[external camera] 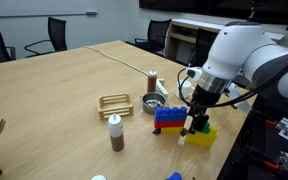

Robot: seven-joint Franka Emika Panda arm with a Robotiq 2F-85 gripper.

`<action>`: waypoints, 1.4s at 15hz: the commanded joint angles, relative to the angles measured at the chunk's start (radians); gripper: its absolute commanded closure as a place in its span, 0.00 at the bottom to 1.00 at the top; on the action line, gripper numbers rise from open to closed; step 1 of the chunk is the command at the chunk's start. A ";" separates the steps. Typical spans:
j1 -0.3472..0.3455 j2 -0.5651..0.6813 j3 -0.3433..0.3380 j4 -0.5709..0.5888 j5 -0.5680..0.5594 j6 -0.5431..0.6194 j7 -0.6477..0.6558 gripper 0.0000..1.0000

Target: Take the green legos and put it on the yellow legos

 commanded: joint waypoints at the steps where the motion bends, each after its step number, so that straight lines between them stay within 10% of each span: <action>1: -0.004 -0.001 0.003 0.000 0.001 -0.002 -0.002 0.00; 21: 0.006 -0.310 0.013 -0.146 -0.118 0.032 0.248 0.00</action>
